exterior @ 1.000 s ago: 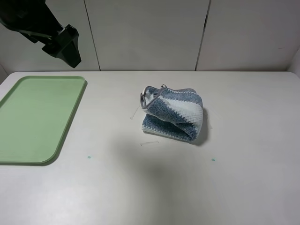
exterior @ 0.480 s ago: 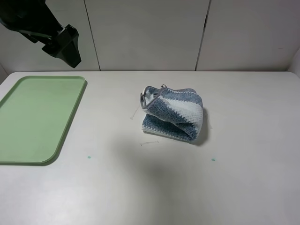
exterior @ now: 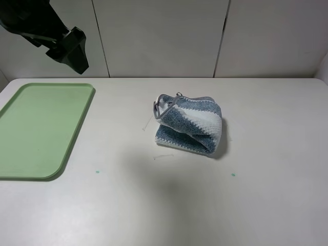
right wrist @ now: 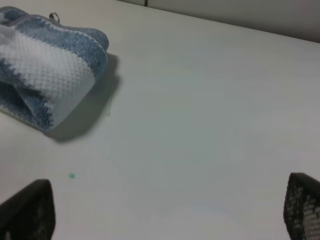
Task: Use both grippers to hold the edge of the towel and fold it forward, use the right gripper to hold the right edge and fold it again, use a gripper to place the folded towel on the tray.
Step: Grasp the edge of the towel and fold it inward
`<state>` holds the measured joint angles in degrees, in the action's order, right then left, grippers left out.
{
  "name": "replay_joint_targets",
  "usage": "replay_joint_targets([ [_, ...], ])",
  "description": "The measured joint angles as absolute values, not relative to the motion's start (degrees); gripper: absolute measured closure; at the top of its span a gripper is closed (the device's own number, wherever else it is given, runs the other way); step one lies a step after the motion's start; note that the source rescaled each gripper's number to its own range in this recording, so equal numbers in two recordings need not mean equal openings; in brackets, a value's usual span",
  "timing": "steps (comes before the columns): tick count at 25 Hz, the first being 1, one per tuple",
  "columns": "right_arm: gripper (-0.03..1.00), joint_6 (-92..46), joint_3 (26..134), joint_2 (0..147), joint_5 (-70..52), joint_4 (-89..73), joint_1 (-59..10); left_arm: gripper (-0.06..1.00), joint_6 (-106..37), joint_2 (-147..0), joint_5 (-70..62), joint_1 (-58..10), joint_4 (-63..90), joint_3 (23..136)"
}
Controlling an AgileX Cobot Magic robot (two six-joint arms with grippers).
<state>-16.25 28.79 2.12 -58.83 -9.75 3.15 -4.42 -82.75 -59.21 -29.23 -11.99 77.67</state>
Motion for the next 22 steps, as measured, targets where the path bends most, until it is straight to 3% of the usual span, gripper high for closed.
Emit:
replay_joint_targets([
  [22,-0.03,-16.3,28.8,2.1,-58.8,-9.8,3.1,-0.05,-4.4,-82.7,-59.2,-29.2,-12.0,77.7],
])
